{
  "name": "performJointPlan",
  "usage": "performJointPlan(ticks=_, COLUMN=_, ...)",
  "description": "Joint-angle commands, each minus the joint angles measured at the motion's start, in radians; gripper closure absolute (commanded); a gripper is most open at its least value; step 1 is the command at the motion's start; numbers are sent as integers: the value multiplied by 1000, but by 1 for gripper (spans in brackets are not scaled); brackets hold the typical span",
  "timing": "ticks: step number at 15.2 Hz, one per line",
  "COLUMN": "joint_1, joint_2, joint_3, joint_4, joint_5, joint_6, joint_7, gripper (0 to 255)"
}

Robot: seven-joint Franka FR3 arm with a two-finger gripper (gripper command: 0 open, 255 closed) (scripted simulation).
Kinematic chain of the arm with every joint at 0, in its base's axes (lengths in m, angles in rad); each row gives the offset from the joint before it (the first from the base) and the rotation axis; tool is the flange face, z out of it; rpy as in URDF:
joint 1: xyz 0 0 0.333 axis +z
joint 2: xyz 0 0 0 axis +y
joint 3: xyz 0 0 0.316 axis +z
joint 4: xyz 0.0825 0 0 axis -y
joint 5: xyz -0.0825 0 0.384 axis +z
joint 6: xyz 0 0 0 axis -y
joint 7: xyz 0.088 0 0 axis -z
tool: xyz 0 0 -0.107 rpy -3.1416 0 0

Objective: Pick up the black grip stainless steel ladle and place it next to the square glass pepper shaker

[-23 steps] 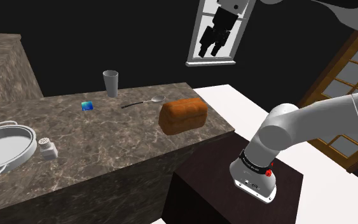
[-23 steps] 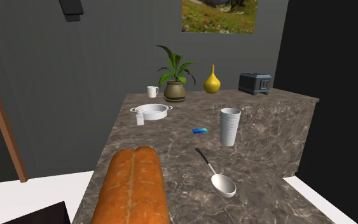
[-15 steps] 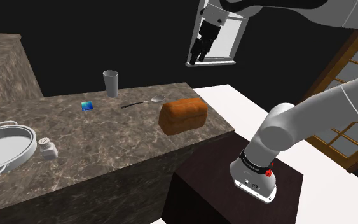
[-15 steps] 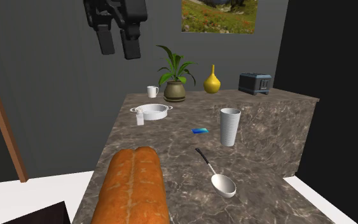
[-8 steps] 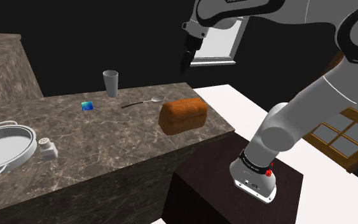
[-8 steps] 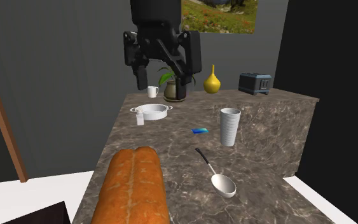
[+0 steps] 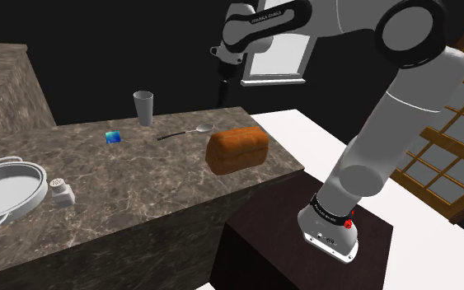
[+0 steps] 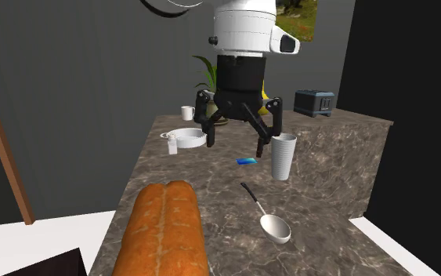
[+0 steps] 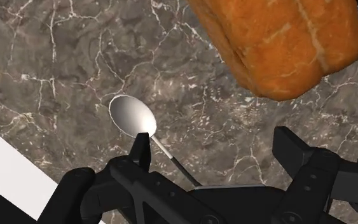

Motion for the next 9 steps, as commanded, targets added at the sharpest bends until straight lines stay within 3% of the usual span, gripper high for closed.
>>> performJointPlan(ticks=1, joint_1=0, joint_2=79, joint_3=0, joint_4=54, joint_5=3, joint_6=11, joint_7=-71, gripper=0)
performJointPlan(ticks=9, joint_1=3, joint_2=393, joint_3=39, joint_4=295, joint_5=-9, joint_6=32, joint_7=-283, gripper=0)
